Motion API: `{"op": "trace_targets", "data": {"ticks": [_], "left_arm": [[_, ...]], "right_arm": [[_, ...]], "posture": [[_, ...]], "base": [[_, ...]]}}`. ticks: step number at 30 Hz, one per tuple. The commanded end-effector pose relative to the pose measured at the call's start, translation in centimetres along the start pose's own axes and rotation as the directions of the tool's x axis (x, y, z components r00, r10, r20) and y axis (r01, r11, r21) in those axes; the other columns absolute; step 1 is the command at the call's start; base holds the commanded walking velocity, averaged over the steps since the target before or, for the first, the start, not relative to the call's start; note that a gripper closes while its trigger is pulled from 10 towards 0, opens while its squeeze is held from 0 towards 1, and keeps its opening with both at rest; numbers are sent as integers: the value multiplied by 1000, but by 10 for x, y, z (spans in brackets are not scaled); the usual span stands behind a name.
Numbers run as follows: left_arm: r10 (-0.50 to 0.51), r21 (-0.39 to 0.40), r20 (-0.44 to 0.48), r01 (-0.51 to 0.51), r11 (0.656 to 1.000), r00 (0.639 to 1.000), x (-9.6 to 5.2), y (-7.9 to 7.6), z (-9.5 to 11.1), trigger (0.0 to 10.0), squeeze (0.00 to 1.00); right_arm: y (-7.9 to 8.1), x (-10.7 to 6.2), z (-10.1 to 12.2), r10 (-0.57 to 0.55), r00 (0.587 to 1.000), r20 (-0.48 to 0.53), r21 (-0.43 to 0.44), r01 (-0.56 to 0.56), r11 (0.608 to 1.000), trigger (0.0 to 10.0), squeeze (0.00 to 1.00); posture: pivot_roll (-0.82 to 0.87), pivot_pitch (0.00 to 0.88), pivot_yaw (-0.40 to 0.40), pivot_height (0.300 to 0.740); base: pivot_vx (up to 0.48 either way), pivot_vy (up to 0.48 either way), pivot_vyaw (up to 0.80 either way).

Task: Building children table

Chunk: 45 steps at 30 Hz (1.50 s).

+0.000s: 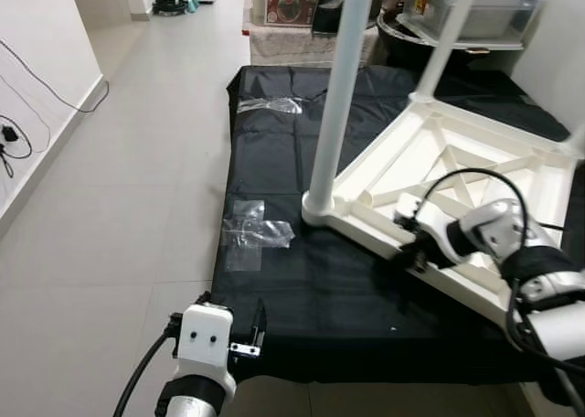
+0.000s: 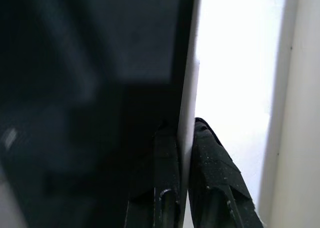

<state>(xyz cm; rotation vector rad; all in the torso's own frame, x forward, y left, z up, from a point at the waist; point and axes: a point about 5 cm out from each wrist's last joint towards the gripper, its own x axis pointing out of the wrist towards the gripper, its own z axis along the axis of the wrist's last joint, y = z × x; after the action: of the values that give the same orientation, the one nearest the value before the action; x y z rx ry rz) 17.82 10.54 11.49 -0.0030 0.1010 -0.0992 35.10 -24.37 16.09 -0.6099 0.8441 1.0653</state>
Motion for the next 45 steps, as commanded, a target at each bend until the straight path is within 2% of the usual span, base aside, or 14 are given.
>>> {"op": "trace_targets", "data": {"ticks": [1, 4, 6, 7, 8, 9, 16, 20, 28, 33, 38, 40, 42, 45], "left_arm": [[-11, 1, -21, 11, 1000, 1000, 0, 0, -5, 10000, 0], [-11, 1, -21, 11, 1000, 1000, 0, 0, -5, 10000, 0], [-13, 5, -18, 13, 1000, 1000, 0, 0, -4, 10000, 0], [-15, 8, -14, 15, 1000, 1000, 1, 1, -4, 10000, 0], [-15, 8, -14, 15, 1000, 1000, 1, 1, -4, 10000, 0], [-17, 11, -11, 17, 1000, 1000, 1, 1, -3, 10000, 0], [-20, 15, -7, 20, 1000, 1000, 3, 2, -3, 10000, 0], [-28, 18, 0, 28, 999, 1000, 3, 2, -2, 10000, 0], [-23, 20, -1, 23, 1000, 1000, 4, 3, -2, 10000, 0], [-22, 22, -3, 22, 1000, 1000, 4, 4, -3, 10000, 0], [-22, 20, -5, 22, 1000, 1000, 4, 4, -3, 10000, 0], [-22, 20, -5, 22, 1000, 1000, 4, 4, -3, 10000, 0], [-21, 19, -4, 22, 1000, 1000, 4, 4, -3, 10000, 0], [-21, 19, -3, 21, 1000, 1000, 4, 3, -4, 10000, 0]], "right_arm": [[13, 13, 6, 177, 984, -24, -112, -178, 978, 0, 0], [13, 13, 6, 177, 984, -24, -112, -178, 978, 0, 0], [15, 11, 11, 206, 978, -37, -178, -210, 961, 0, 0], [18, 11, 19, 233, 971, -48, -268, -237, 934, 0, 0], [18, 11, 19, 233, 971, -48, -268, -237, 934, 0, 0], [23, 13, 25, 264, 962, -61, -356, -268, 895, 0, 0], [32, 19, 45, 312, 948, -52, -500, -296, 814, 0, 0], [41, 28, 75, 353, 936, 16, -614, -269, 742, 0, 0], [53, 39, 95, 404, 914, 41, -691, -267, 672, 0, 0], [55, 43, 101, 405, 913, 38, -692, -269, 670, 0, 0], [51, 53, 114, 314, 947, 71, -584, -216, 783, 0, 0], [51, 53, 114, 314, 947, 71, -584, -216, 783, 0, 0], [48, 58, 117, 260, 961, 89, -546, -172, 820, 0, 0], [47, 62, 116, 230, 969, 91, -527, -149, 837, 0, 0]], "posture": [[-22, 62, -52, 740], [-22, 62, -52, 740], [-20, 60, -52, 740], [-20, 61, -53, 740], [-20, 61, -53, 740], [-16, 58, -55, 740], [-17, 53, -52, 740], [-17, 53, -51, 740], [-1, 52, -57, 740], [-1, 52, -57, 740], [-1, 52, -57, 740], [-1, 52, -57, 740], [-3, 54, -60, 740], [-1, 54, -62, 740]], "base": [[0, 0, 0], [0, 0, 0], [0, 0, 0], [0, 0, 0], [0, 0, 0], [0, 0, 0], [0, 0, 0], [0, 0, 0], [0, 0, 0], [0, 0, 0], [0, 0, 0], [0, 0, 0], [0, 0, 0], [0, 0, 0]]}}
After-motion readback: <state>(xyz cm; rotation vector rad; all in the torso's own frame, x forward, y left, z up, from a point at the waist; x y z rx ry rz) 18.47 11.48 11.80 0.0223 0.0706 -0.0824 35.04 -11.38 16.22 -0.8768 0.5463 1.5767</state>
